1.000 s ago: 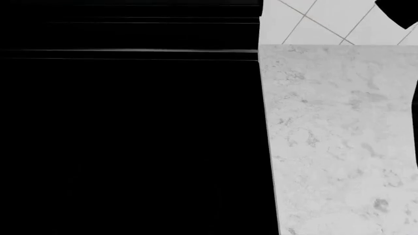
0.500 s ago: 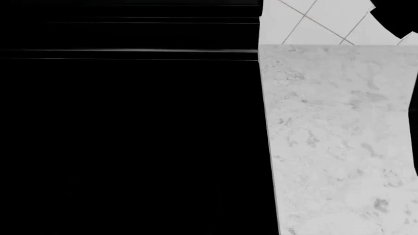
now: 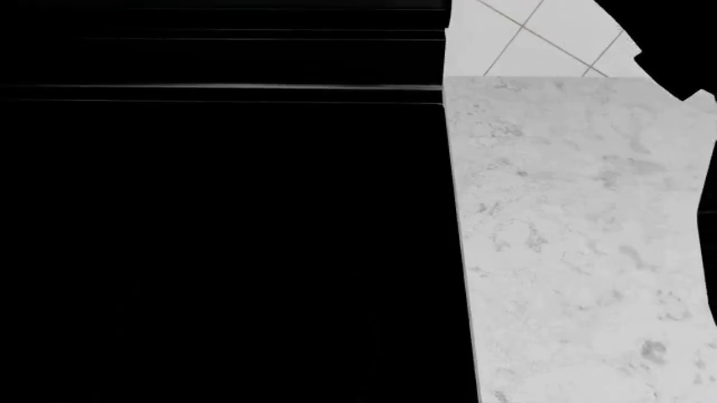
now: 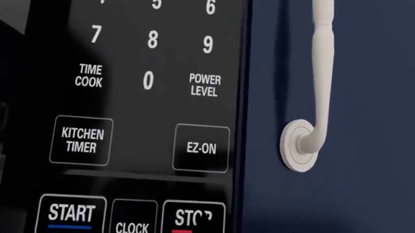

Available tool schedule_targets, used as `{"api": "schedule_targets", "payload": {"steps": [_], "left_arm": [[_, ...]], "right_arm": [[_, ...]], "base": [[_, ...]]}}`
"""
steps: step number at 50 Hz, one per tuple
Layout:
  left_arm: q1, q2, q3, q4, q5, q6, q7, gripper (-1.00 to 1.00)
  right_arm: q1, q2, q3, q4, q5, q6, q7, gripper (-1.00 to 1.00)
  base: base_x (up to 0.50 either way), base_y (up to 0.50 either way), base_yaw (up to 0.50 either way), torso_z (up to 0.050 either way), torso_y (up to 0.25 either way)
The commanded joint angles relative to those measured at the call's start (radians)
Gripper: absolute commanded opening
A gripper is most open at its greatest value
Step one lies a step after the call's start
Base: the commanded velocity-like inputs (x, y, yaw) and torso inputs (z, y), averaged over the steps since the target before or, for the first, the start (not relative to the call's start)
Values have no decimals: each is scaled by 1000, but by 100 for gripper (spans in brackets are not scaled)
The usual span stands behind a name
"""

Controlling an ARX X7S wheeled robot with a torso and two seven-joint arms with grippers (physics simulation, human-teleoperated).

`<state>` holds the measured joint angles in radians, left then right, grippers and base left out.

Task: Press the stop button on the microwave

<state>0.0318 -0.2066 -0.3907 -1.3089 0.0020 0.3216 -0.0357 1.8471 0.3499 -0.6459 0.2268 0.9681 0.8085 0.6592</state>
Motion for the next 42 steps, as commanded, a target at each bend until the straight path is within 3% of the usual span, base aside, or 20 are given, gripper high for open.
{"api": "schedule_targets", "payload": {"steps": [1,42], "left_arm": [[0,0,0,0,0,0,0,100],[0,0,0,0,0,0,0,100]], "right_arm": [[-15,-3,-16,37,-26,-32,-27,-100],[-63,-32,-45,182,-86,-144,-117,-100]], "base": [[0,0,0,0,0],[9,1,4,2,0]]}}
